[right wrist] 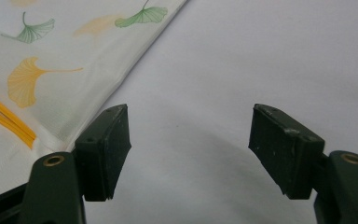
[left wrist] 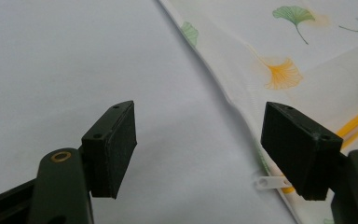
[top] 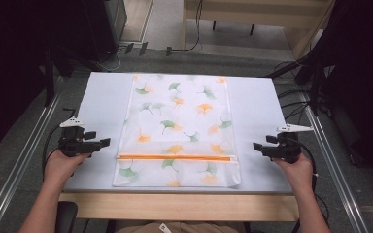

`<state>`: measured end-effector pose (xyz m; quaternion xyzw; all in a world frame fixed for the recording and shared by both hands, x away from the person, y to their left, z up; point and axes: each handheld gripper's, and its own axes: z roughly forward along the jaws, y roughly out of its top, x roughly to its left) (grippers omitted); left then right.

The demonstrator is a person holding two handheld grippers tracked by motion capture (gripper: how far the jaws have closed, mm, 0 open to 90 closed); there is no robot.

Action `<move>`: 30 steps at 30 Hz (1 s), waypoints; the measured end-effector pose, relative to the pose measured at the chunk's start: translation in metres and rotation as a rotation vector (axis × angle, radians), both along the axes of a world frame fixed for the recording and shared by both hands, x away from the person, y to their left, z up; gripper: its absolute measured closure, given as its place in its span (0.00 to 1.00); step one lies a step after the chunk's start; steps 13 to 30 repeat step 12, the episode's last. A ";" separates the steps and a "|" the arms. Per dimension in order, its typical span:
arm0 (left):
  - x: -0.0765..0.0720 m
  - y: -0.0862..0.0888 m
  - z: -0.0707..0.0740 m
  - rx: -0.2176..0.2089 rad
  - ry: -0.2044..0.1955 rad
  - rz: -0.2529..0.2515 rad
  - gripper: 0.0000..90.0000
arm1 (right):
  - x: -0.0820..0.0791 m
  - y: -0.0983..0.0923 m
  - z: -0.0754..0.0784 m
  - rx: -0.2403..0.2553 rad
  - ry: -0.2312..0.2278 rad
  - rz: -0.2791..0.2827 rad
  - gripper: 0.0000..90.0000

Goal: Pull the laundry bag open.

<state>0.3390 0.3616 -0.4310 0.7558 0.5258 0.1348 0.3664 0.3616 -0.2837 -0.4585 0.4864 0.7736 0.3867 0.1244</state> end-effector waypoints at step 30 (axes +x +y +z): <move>0.009 0.002 -0.006 0.092 -0.059 0.045 0.24 | -0.004 -0.002 -0.003 -0.009 0.015 0.000 0.31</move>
